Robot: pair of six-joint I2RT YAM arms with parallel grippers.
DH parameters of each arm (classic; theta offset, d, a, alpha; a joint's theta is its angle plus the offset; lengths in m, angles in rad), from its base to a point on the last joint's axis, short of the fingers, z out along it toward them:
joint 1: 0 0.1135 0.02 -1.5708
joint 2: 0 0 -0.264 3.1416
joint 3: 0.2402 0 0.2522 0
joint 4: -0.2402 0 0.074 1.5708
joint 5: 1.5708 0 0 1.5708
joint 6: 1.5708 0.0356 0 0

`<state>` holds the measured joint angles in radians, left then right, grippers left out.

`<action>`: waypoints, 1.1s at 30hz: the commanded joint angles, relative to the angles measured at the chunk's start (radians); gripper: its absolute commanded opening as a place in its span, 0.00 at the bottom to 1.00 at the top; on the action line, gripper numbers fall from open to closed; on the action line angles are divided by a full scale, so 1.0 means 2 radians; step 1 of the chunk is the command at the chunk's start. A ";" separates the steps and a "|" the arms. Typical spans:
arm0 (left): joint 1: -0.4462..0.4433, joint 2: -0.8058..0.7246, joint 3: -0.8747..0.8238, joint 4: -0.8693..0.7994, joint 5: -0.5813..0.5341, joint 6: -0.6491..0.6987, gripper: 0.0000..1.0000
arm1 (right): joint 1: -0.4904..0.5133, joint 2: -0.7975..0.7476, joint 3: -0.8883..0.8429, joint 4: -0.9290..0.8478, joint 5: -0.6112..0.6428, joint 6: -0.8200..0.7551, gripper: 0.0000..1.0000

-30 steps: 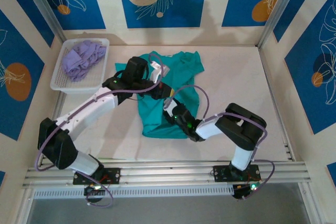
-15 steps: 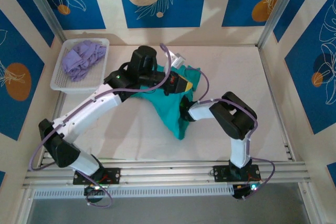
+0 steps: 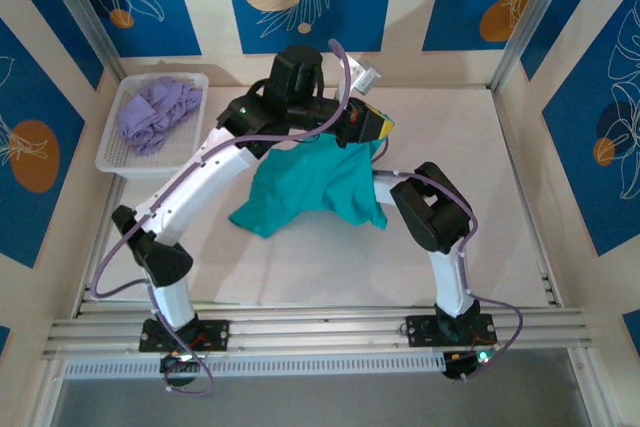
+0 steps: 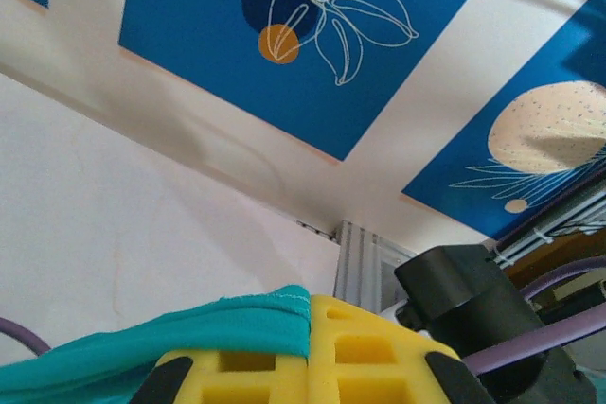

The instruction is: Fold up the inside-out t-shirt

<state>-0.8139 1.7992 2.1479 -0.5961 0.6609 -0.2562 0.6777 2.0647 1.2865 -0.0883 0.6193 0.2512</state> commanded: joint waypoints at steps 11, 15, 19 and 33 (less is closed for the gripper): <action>0.051 -0.087 -0.036 0.020 -0.113 0.033 0.00 | -0.031 0.010 0.041 -0.157 -0.114 0.009 0.15; 0.116 -0.130 -0.116 0.047 -0.179 0.000 0.00 | -0.033 -0.066 0.001 -0.117 -0.141 -0.019 0.00; 0.199 -0.178 -0.200 0.062 -0.252 -0.022 0.00 | -0.046 -0.153 -0.063 -0.071 -0.200 -0.026 0.00; 0.246 -0.177 -0.397 0.179 -0.168 -0.055 0.00 | -0.043 -0.243 -0.058 0.112 -0.395 0.040 0.00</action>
<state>-0.2890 1.4220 1.3743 -0.3710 0.1936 -0.3405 0.5758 1.5742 1.0817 0.0238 -0.0353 0.2886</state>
